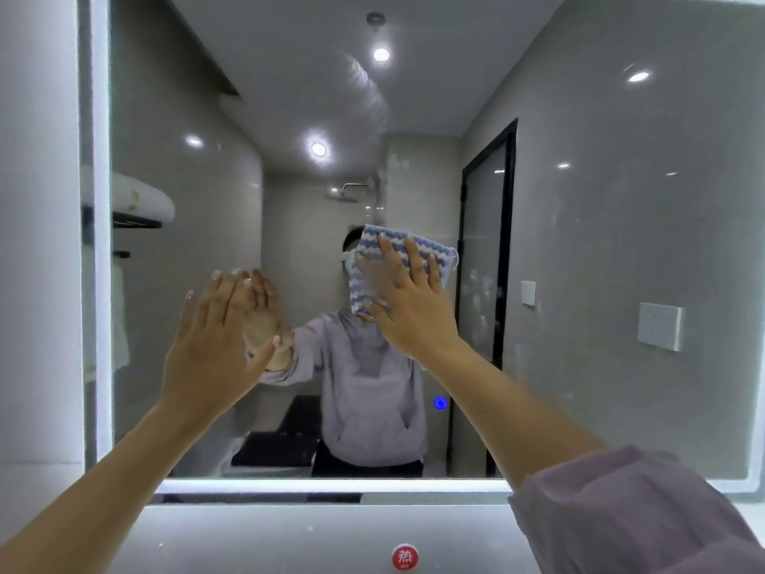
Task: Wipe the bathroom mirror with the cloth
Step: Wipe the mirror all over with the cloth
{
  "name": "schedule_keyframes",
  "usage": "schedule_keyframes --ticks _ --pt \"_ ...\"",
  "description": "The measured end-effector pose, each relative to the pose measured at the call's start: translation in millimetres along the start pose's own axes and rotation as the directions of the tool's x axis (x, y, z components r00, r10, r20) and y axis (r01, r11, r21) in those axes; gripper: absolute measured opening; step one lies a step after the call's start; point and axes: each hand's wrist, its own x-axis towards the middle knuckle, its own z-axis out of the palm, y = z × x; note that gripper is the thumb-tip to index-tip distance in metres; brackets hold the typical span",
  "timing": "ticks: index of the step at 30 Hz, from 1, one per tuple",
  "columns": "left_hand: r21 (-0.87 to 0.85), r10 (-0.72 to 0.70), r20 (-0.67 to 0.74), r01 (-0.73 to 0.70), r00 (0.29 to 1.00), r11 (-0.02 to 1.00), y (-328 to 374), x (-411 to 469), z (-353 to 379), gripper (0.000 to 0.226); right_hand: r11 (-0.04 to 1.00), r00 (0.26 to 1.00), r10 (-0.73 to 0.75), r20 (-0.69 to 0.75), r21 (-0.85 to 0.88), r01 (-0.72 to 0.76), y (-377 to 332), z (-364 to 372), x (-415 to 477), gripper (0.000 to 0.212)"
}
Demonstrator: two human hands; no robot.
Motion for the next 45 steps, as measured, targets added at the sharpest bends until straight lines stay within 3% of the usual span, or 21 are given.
schedule_keyframes --ticks 11,21,27,33,38,42,45 --pt "-0.056 0.091 0.064 -0.087 0.994 0.995 60 24 9 0.096 0.999 0.999 -0.034 0.038 -0.036 0.035 24 8 -47 0.060" --pt "-0.111 0.082 0.119 -0.068 0.989 0.991 45 28 31 0.103 0.996 1.000 -0.007 0.004 -0.087 0.007 24 21 -47 0.060" --pt "-0.091 0.100 0.077 -0.093 0.992 0.992 42 26 38 0.110 0.998 0.996 0.036 -0.078 -0.052 -0.040 17 30 -51 0.058" --pt "-0.089 0.108 0.036 -0.104 0.994 0.991 42 25 40 0.110 0.998 0.994 -0.019 -0.111 -0.063 0.012 36 28 -54 0.057" --pt "-0.068 0.107 0.039 -0.105 0.993 0.992 43 25 40 0.110 0.989 0.978 0.144 -0.152 -0.017 -0.149 71 22 -65 0.061" --pt "-0.059 0.104 0.040 -0.101 0.994 0.993 43 25 42 0.110 0.938 0.924 0.346 -0.164 0.062 -0.340 94 20 -76 0.064" --pt "-0.050 0.097 0.036 -0.096 0.995 0.994 44 25 43 0.107 0.915 0.897 0.404 -0.181 0.094 -0.393 88 23 -74 0.065"
